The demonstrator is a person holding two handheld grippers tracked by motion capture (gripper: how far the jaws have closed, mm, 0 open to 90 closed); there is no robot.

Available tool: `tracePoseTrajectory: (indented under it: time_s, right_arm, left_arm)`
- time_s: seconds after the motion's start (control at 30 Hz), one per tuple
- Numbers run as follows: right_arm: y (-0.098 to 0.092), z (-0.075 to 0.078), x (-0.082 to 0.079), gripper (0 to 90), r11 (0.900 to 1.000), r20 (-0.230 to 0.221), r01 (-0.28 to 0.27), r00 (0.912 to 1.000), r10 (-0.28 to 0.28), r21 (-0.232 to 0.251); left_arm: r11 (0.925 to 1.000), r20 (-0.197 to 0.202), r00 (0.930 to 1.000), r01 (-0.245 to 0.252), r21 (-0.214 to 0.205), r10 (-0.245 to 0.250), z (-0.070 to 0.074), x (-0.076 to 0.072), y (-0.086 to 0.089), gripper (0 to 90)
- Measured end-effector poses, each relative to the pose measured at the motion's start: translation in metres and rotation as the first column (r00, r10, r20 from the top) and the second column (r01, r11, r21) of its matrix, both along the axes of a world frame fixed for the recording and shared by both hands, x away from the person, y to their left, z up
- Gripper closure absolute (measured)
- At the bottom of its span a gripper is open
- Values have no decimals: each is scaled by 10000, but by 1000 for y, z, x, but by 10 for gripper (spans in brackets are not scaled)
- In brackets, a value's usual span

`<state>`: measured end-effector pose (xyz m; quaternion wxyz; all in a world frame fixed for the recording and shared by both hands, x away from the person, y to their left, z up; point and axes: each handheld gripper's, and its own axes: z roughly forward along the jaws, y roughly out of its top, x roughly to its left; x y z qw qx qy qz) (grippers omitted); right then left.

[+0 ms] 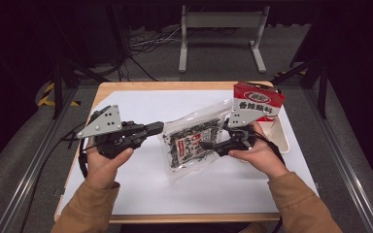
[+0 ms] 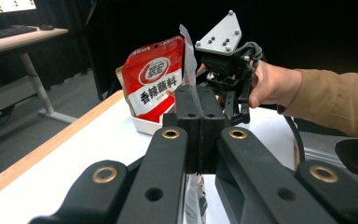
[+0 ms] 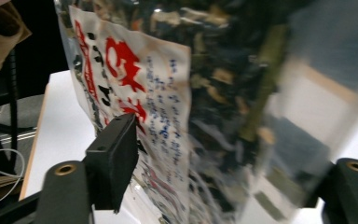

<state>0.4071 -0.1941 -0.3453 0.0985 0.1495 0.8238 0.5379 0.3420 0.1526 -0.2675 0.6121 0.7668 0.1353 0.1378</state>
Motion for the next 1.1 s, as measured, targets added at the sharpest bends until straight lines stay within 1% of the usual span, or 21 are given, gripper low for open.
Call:
tracePoseTrajectory:
  time_s: [0.1,0.23,0.33,0.53,0.7,0.77,0.8,0.9,0.97,1.07,1.1]
  right_arm:
    - [2,0,-1,369,9999,99,-130,9999,131,-80]
    - [3,1,-2,397,9998,137,-139,9998,141,-122]
    - [2,2,-3,435,9996,-103,-259,9996,258,-58]
    - [1,3,-5,482,9992,-141,-393,9991,392,-106]
    - [1,4,-7,524,9975,-128,-676,9976,673,-185]
    - [0,4,-8,550,9963,-88,-827,9966,825,-215]
    - [0,5,-9,567,9954,-74,-927,9957,925,-246]
    - [1,5,-11,612,9919,-50,-1215,9926,1214,-365]
    - [1,6,-13,636,9893,66,-1385,9903,1390,-462]
    - [1,8,-15,669,9850,127,-1653,9860,1661,-497]
    - [1,8,-15,669,9850,127,-1653,9860,1661,-497]
  left_arm:
    - [10000,-12,10000,-22,-41,22,0,0,0,900]
    - [10000,-8,10000,-29,-48,29,0,0,0,900]
    - [10000,-23,10000,-49,-59,48,0,1,1,900]
    - [9999,-34,10000,-88,-96,88,0,1,1,900]
    - [9998,-8,9999,-136,-176,136,1,0,3,900]
    - [9997,63,9998,-178,-189,179,1,1,5,900]
    - [9995,16,9998,-217,-246,218,1,0,5,900]
    - [9991,41,9995,-297,-314,299,1,0,7,900]
    - [9987,41,9994,-350,-373,352,2,1,9,900]
    - [9979,18,9990,-456,-459,457,2,1,11,900]
    - [9979,18,9990,-456,-459,457,2,1,11,900]
